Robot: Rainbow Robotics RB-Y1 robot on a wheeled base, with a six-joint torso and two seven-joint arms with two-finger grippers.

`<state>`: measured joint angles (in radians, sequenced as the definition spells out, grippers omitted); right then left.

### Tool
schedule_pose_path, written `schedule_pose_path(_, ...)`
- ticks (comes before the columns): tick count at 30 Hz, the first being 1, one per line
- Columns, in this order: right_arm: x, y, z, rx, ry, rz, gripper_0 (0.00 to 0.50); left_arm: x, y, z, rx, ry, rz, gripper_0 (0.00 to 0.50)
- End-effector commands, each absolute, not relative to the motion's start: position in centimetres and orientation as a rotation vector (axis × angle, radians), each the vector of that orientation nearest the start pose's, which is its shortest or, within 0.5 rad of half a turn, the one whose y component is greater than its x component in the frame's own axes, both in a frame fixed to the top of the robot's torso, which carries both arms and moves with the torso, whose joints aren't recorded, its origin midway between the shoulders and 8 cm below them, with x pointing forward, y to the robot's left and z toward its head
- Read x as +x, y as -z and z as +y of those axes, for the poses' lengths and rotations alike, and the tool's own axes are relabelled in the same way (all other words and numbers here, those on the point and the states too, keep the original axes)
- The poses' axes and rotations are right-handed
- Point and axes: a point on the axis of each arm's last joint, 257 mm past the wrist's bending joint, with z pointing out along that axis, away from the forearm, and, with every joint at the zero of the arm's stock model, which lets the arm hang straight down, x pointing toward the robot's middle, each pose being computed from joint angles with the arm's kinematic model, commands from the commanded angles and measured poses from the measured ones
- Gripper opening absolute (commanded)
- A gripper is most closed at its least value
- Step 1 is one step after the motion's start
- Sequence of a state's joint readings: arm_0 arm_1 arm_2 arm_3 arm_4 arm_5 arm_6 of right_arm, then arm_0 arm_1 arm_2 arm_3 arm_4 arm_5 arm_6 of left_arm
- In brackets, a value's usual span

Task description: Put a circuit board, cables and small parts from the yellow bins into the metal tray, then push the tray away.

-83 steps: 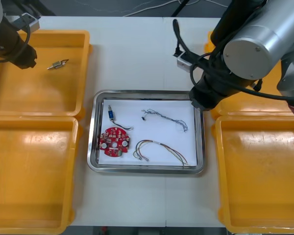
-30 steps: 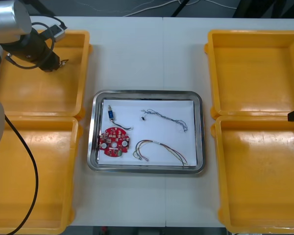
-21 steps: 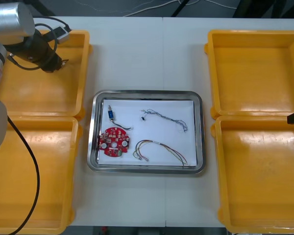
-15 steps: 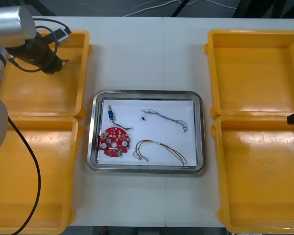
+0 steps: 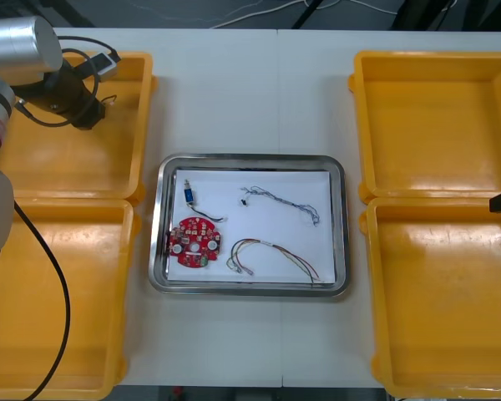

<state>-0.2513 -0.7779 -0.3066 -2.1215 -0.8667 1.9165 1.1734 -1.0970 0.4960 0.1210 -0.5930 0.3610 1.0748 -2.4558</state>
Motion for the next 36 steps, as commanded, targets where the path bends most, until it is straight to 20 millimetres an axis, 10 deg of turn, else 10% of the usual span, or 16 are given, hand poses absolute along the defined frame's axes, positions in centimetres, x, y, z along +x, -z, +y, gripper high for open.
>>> schedule_pose_path(1,39.1,13.2,-38.2,0.164,-0.014,2.623,0.500,69.1,13.9,32.8,1.007,-0.405,2.210,0.000)
schedule_pose_path(36,39.1,13.2,-38.2,0.164,-0.014,2.623,0.500,61.3,7.4,36.5,0.983,-0.259,2.397,0.000)
